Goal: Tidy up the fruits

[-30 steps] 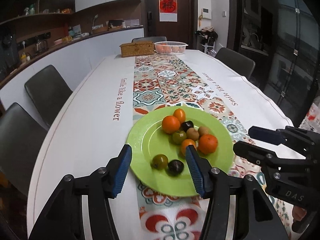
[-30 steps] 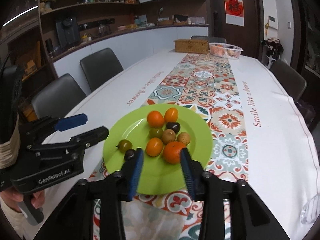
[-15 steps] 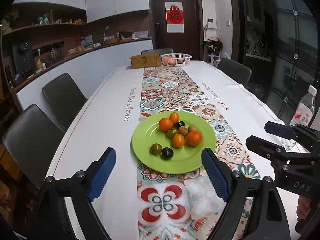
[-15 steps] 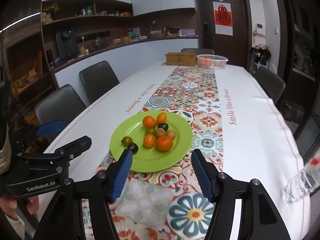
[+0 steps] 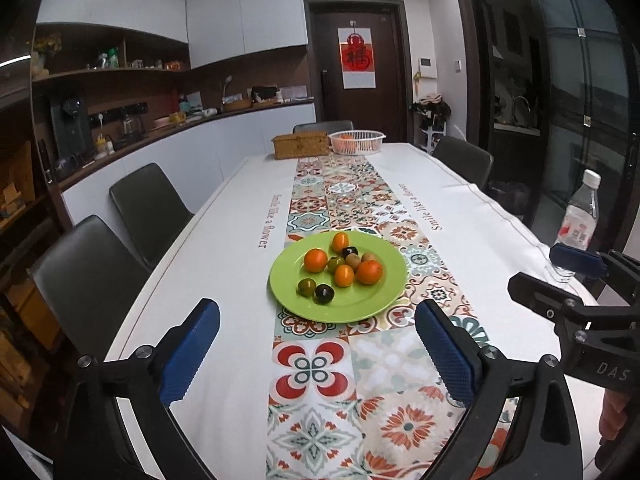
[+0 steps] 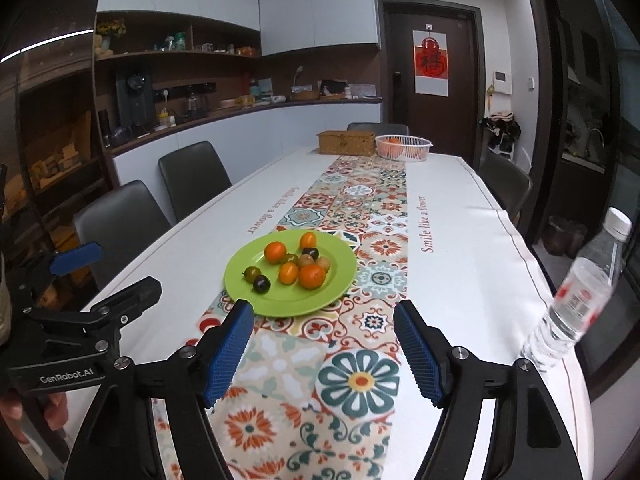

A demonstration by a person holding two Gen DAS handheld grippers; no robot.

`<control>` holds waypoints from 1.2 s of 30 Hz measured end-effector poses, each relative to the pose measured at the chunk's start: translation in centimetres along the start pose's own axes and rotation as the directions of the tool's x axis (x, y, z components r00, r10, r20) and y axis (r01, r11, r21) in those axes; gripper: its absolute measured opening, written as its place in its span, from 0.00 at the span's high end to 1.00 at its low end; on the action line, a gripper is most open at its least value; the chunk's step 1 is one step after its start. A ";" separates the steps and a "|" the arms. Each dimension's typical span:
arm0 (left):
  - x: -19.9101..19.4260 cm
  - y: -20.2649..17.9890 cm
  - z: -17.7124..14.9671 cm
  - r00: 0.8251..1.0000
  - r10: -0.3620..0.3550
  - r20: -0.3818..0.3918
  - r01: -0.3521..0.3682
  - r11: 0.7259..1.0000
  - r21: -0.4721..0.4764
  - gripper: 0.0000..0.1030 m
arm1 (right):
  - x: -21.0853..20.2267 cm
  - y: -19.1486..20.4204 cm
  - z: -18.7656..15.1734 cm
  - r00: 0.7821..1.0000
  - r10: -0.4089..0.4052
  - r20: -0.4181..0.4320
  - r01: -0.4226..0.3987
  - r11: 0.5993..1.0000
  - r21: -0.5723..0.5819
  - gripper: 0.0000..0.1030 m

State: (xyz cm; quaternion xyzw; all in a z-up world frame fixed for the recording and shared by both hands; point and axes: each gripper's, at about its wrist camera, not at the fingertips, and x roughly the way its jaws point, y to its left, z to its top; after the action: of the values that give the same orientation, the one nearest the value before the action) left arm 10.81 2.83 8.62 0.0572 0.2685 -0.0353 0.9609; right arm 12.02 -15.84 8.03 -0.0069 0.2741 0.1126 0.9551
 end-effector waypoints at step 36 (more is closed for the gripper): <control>-6.2 -1.3 -3.5 0.995 -0.007 0.095 0.011 0.999 -0.042 0.01 | -6.5 0.3 -3.6 0.995 -0.042 0.096 0.044 0.999 -0.013 0.25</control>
State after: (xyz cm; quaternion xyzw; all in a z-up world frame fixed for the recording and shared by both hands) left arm 3.60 2.21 8.81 0.0340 0.2233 -0.0364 0.9735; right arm 4.69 -17.18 8.39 -0.0146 0.2271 0.0942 0.9692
